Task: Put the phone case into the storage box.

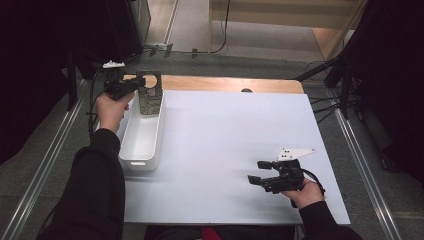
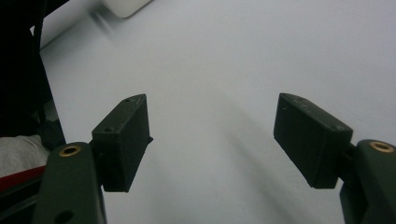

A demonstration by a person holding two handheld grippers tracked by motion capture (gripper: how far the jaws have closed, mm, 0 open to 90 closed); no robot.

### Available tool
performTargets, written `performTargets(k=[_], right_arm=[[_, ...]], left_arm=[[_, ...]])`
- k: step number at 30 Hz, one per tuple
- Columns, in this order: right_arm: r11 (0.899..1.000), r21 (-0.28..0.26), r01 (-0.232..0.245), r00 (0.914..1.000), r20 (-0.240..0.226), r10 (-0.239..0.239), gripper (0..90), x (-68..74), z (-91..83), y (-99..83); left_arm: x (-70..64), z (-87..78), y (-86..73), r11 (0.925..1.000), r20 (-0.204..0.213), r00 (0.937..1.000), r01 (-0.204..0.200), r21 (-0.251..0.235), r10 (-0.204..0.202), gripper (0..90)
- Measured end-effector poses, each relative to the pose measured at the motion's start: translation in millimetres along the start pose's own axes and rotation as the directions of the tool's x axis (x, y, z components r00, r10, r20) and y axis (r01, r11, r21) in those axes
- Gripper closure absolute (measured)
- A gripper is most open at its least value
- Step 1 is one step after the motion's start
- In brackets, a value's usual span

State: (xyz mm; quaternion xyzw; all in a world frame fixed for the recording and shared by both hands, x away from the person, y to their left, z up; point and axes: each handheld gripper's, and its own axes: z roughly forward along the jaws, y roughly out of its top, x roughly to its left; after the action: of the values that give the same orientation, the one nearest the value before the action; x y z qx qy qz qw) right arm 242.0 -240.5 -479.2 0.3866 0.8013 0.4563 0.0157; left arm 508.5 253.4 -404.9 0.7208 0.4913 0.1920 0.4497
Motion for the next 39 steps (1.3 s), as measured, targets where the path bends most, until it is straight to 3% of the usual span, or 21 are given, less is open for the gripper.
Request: performTargets(k=[19,24,30,34,39], right_arm=[[1.000,0.003,-0.003,1.0000,0.000,0.003,26.2,0.2,0.5,0.1],[1.000,0.001,-0.001,1.0000,0.001,0.001,26.2,-0.2,0.5,0.1],[1.000,0.002,-0.002,1.0000,0.000,0.002,26.2,0.3,0.6,0.1],[1.000,0.002,-0.003,1.0000,0.001,0.003,26.2,0.0,0.6,0.1],[1.000,0.003,-0.003,1.0000,0.000,0.003,26.2,0.2,0.6,0.1]], left_arm=[[4.3,4.4,-6.0,1.0000,0.017,0.9999,0.002,0.006,-0.002,69.7],[5.5,4.6,-5.4,0.9997,0.036,0.9990,0.025,0.008,-0.025,59.3],[7.3,5.0,-5.9,0.9998,0.012,0.9998,0.015,0.009,-0.015,41.9],[8.3,2.7,-4.6,0.9998,0.006,0.9998,0.017,-0.009,-0.017,37.8],[9.3,-0.1,-3.7,0.9995,0.006,0.9995,0.030,0.008,-0.030,34.6]])
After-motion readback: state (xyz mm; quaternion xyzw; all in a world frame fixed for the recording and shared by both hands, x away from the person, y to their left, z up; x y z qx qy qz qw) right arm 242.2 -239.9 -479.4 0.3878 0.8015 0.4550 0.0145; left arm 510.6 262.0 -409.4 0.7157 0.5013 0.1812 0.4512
